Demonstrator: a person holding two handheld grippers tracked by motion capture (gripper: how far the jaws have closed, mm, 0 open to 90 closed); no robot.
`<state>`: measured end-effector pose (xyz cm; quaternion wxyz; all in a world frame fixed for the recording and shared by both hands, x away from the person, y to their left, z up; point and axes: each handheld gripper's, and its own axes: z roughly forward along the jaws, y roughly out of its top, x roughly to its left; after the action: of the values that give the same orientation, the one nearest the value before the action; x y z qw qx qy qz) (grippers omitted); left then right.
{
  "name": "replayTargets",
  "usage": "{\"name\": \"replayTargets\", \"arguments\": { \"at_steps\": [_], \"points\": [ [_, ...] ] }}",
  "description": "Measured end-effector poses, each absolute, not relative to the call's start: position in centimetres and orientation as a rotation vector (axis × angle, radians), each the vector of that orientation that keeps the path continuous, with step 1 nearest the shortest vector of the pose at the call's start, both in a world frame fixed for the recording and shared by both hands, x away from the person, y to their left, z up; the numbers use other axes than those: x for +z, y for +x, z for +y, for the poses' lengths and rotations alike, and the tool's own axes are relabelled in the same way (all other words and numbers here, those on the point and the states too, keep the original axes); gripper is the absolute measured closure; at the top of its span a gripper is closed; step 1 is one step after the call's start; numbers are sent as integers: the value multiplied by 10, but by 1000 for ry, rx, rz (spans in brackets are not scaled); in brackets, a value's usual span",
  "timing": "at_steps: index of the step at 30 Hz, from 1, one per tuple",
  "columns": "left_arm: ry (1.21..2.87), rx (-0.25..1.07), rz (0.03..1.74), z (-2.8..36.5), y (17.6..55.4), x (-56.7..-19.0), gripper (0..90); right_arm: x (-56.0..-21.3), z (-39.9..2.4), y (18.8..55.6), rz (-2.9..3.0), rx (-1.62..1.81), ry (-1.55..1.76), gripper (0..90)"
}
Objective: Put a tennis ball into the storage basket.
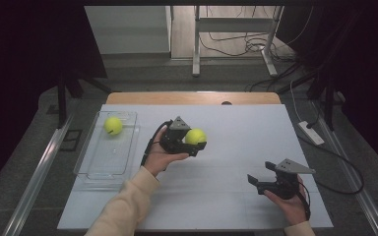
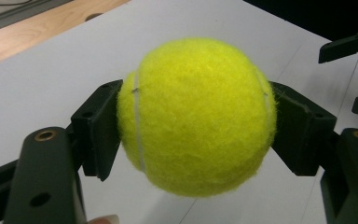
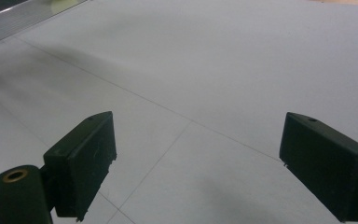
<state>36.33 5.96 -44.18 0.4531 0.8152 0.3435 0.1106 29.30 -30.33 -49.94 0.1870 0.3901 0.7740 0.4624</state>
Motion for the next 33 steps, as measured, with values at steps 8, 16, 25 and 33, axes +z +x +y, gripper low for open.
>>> {"name": "replayTargets", "arguments": {
  "at_steps": [8, 16, 25, 33],
  "points": [
    [1996, 297, 870, 75, 362, -439, 269, -499, -303, 293, 2179, 1301, 1100, 110],
    [1983, 308, 880, 81, 362, -436, 269, -499, -304, 293, 2178, 1298, 1101, 110],
    [1973, 321, 875, 85, 360, -430, 269, -499, -304, 293, 2177, 1298, 1101, 110],
    [1955, 337, 876, 90, 358, -424, 268, -499, -305, 293, 2175, 1299, 1102, 110]
  ]
}}
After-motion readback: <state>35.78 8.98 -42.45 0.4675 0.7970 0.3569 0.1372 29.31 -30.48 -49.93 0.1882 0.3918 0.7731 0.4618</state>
